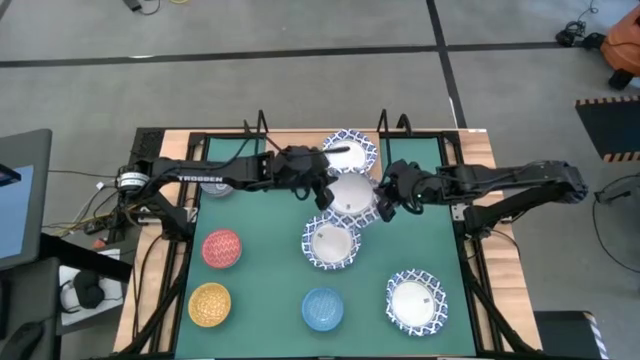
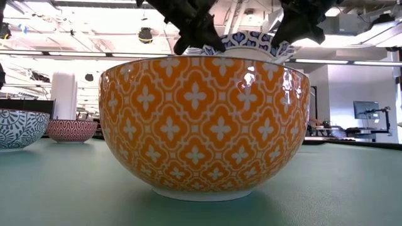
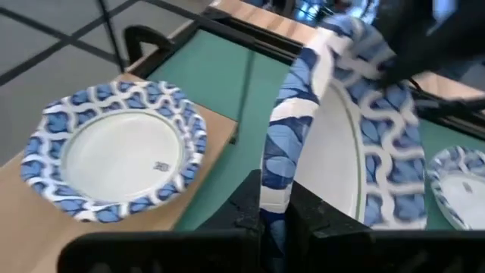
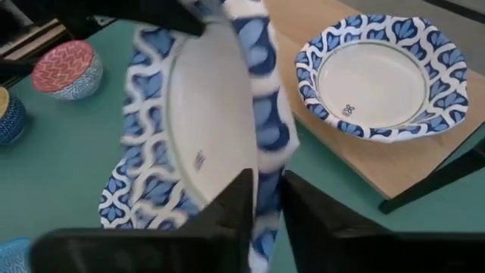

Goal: Place and stack bowls onto a shelf
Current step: Stack the white bowl on top of the white bowl on the shelf

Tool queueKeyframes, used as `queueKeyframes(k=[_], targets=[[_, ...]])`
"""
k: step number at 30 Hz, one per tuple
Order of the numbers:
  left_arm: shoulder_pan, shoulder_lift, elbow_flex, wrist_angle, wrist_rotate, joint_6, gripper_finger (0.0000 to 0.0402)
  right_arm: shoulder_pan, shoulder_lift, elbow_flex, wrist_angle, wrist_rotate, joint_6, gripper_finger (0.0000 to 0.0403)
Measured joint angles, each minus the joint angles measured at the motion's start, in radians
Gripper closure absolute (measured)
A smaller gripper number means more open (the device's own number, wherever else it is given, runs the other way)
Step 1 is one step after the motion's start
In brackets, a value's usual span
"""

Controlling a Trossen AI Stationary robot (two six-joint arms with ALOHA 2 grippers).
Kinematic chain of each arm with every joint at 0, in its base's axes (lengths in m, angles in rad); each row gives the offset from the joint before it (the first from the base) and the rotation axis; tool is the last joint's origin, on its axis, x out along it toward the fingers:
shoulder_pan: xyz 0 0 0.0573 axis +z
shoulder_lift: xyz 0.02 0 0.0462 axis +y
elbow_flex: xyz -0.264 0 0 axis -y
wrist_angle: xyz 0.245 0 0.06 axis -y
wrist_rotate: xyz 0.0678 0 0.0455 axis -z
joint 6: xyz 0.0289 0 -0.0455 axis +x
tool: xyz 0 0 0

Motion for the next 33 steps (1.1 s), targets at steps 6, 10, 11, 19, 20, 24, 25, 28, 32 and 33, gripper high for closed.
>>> queueKeyframes(k=[6,10,11,19,20,24,25,28,32,33], targets=[[0.092,-0.001,0.000,0.022,-0.038,-0.021,0.0393,-0.033,-0.072,0.000,-0.024,0.084,0.082,0.0228],[0.159,0.001,0.000,0.091,-0.070,-0.036,0.0393,-0.042,-0.125,0.000,-0.022,0.154,0.085,0.0216],[0.178,0.009,0.000,0.115,-0.076,-0.050,0.0393,-0.042,-0.136,0.000,-0.023,0.164,0.084,0.0215],[0.303,0.158,0.000,0.271,0.024,-0.215,0.0393,-0.068,-0.183,0.000,-0.044,0.179,0.080,0.0226],[0.311,0.176,0.000,0.271,0.047,-0.236,0.0393,-0.069,-0.183,0.000,-0.047,0.179,0.080,0.0227],[0.322,0.227,-0.002,0.265,0.079,-0.288,0.0393,-0.068,-0.179,0.000,-0.065,0.179,0.094,0.0227],[0.323,0.232,-0.002,0.271,0.078,-0.292,0.0393,-0.066,-0.175,0.000,-0.070,0.179,0.095,0.0227],[0.322,0.233,-0.002,0.265,0.078,-0.285,0.0390,-0.066,-0.164,-0.001,-0.092,0.179,0.094,0.0227],[0.321,0.233,-0.002,0.262,0.073,-0.262,0.0373,-0.077,-0.149,-0.002,-0.123,0.179,0.089,0.0227],[0.322,0.233,-0.002,0.262,0.072,-0.263,0.0367,-0.083,-0.143,-0.002,-0.125,0.179,0.082,0.0227]])
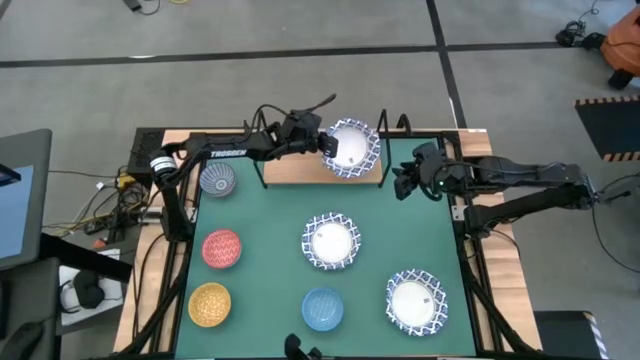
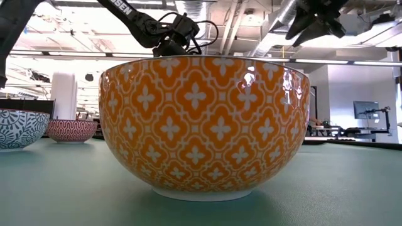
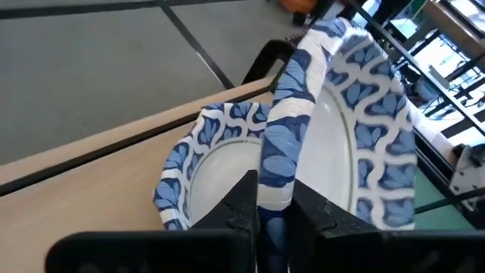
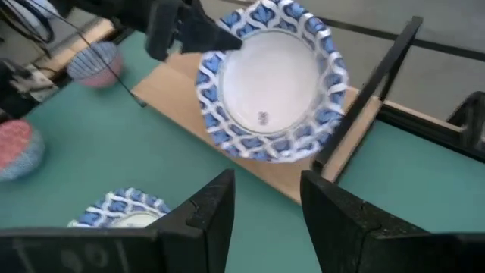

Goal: Place and stack bowls onto a shelf
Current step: Stack the white bowl on top of the white bowl on the shelf

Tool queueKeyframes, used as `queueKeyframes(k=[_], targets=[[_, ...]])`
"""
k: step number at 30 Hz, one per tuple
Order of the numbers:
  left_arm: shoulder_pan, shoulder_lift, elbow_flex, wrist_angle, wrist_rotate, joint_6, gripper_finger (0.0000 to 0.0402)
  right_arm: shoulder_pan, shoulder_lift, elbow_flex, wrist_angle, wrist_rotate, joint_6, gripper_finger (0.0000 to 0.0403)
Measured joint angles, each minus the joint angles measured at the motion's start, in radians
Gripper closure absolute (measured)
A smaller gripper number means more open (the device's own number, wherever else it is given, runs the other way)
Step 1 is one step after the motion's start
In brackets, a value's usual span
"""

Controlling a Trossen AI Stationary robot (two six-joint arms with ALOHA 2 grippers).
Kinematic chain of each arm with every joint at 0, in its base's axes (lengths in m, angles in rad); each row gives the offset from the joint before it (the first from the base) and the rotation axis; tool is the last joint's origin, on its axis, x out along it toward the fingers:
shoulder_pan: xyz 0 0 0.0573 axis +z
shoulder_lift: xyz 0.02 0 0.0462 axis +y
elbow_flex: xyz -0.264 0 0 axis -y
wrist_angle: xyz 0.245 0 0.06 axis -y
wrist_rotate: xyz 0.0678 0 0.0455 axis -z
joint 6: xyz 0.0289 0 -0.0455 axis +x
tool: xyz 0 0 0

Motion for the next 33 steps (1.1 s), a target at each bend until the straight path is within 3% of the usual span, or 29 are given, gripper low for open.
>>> queueKeyframes(k=[16,25,33], targets=[[0.003,0.011,0.001,-0.051,0.012,-0.002,0.0276,-0.010,0.011,0.000,0.003,-0.001,-0.009,0.0227],[0.003,-0.042,0.001,-0.133,0.019,0.051,0.0269,-0.009,0.011,0.000,0.004,-0.010,0.002,0.0227],[-0.006,-0.115,0.002,-0.139,-0.047,0.141,0.0269,-0.009,0.011,0.000,0.004,-0.013,0.022,0.0227]])
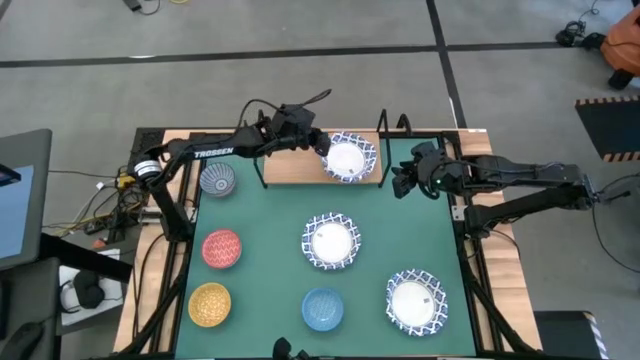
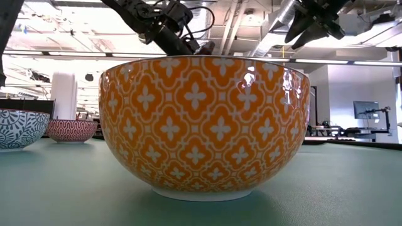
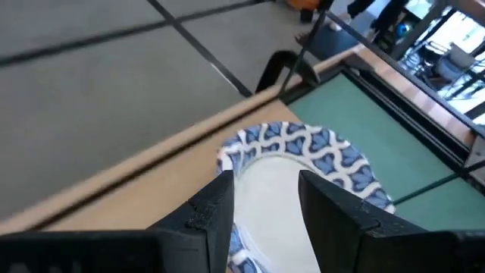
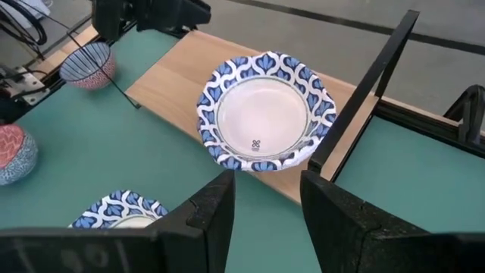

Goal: Place and stack bowls onto a shelf
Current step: Stack the white bowl on top of the white bowl on the shelf

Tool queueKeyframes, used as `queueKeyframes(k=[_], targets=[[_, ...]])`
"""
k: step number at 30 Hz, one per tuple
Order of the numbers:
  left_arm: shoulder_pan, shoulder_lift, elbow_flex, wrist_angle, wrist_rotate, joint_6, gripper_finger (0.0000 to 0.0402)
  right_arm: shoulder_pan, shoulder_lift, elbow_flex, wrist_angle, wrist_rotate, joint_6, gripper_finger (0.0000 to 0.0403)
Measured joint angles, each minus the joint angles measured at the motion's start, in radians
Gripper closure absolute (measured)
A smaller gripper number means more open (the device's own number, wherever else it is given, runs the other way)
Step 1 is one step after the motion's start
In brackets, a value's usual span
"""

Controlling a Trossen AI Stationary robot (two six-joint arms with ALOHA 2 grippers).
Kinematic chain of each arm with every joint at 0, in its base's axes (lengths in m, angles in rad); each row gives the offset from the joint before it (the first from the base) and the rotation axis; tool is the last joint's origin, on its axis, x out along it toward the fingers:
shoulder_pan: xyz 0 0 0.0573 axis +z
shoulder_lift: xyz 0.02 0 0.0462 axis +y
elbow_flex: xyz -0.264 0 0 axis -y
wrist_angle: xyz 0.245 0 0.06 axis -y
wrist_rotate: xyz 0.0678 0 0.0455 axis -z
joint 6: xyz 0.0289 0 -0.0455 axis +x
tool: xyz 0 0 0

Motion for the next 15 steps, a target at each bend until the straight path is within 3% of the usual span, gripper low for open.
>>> queueKeyframes(k=[5,8,15], targets=[[-0.026,0.017,-0.001,-0.061,0.011,0.012,0.0269,0.000,0.000,-0.009,-0.002,-0.006,0.001,0.0227],[-0.049,0.011,-0.001,-0.109,0.018,0.032,0.0269,0.020,0.000,-0.028,-0.070,-0.075,0.056,0.0227],[-0.096,-0.091,-0.001,-0.313,0.019,0.094,0.0269,0.162,0.000,-0.079,-0.227,-0.173,0.237,0.0227]])
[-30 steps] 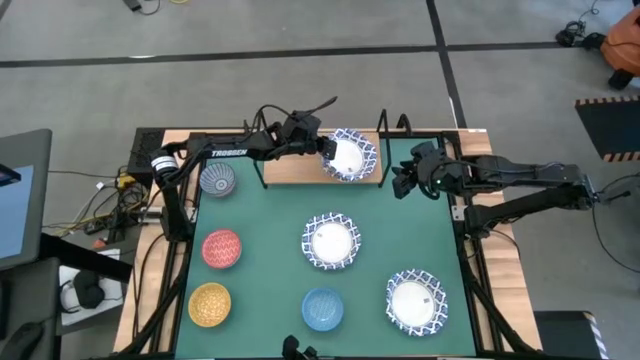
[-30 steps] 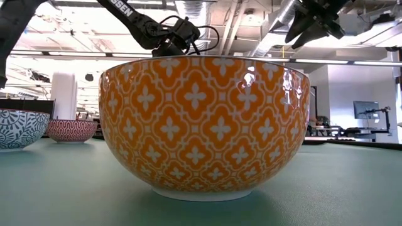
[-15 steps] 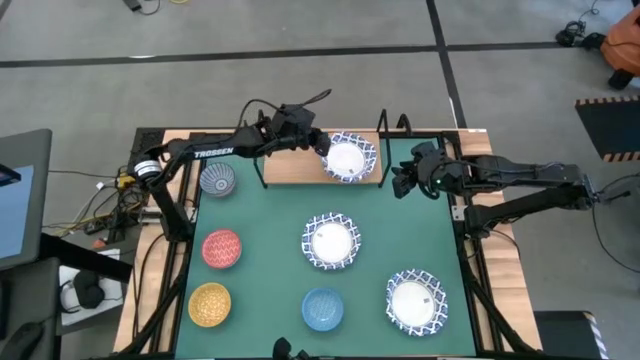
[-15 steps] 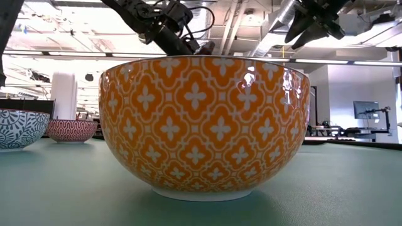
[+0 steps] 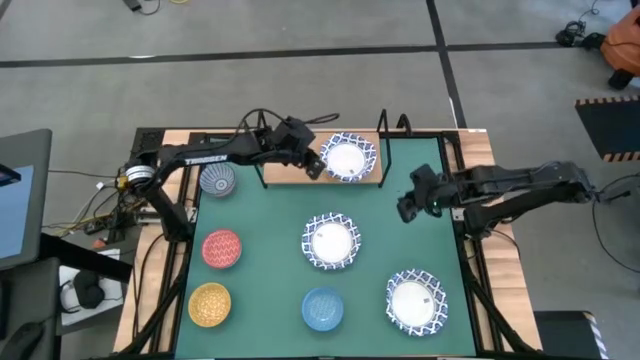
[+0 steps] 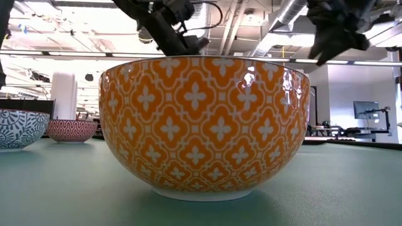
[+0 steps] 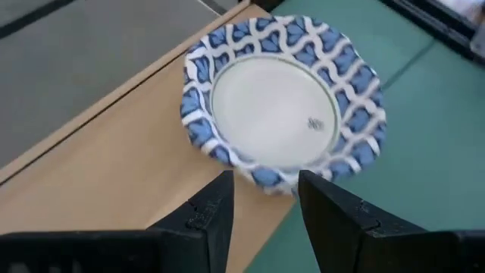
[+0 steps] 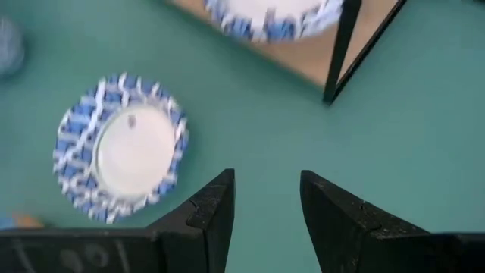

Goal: Place and stack bowls onto a shelf
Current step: Stack the white bowl on top of the white bowl on the shelf

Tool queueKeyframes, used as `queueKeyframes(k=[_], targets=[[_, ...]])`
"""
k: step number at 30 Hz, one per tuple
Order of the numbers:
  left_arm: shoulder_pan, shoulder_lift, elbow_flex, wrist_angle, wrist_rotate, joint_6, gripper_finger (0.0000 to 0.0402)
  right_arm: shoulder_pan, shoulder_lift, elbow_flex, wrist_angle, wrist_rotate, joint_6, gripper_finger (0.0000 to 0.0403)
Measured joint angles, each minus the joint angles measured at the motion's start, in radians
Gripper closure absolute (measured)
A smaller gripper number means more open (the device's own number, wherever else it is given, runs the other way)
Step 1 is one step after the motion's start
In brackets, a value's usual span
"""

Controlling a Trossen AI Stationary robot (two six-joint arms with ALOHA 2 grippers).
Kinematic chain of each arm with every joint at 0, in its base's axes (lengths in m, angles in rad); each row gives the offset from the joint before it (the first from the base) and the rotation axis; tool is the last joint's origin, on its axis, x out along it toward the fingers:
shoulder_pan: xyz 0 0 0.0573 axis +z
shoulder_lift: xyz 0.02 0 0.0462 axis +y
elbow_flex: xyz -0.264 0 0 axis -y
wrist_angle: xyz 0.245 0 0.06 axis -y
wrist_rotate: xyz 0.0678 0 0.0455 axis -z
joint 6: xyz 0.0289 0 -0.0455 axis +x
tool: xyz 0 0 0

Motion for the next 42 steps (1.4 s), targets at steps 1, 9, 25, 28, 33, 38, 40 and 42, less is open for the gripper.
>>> queueKeyframes(k=[1,9,25,28,33,38,40,42], targets=[[-0.008,-0.017,0.000,-0.025,-0.013,0.012,0.0269,0.021,0.000,-0.011,-0.005,-0.007,0.023,0.0227],[-0.055,-0.109,0.000,-0.060,-0.068,0.066,0.0269,0.117,0.035,-0.119,0.019,-0.067,0.193,0.0227],[-0.075,-0.235,-0.024,-0.264,-0.071,0.260,0.0269,0.275,0.262,-0.127,0.185,-0.169,0.563,0.0227],[-0.075,-0.261,-0.070,-0.236,-0.038,0.278,0.0269,0.320,0.307,-0.114,0.198,-0.225,0.637,0.0227],[-0.076,-0.310,-0.176,-0.194,0.024,0.248,0.0269,0.387,0.390,-0.041,0.160,-0.257,0.686,0.0227],[-0.117,-0.397,-0.298,-0.113,0.045,0.102,0.0269,0.395,0.449,0.027,0.037,-0.264,0.630,0.0227],[-0.142,-0.436,-0.343,-0.054,0.044,0.048,0.0269,0.392,0.457,0.036,-0.004,-0.264,0.570,0.0227],[-0.169,-0.469,-0.376,-0.009,0.037,-0.008,0.0269,0.392,0.457,0.036,-0.019,-0.270,0.500,0.0227]])
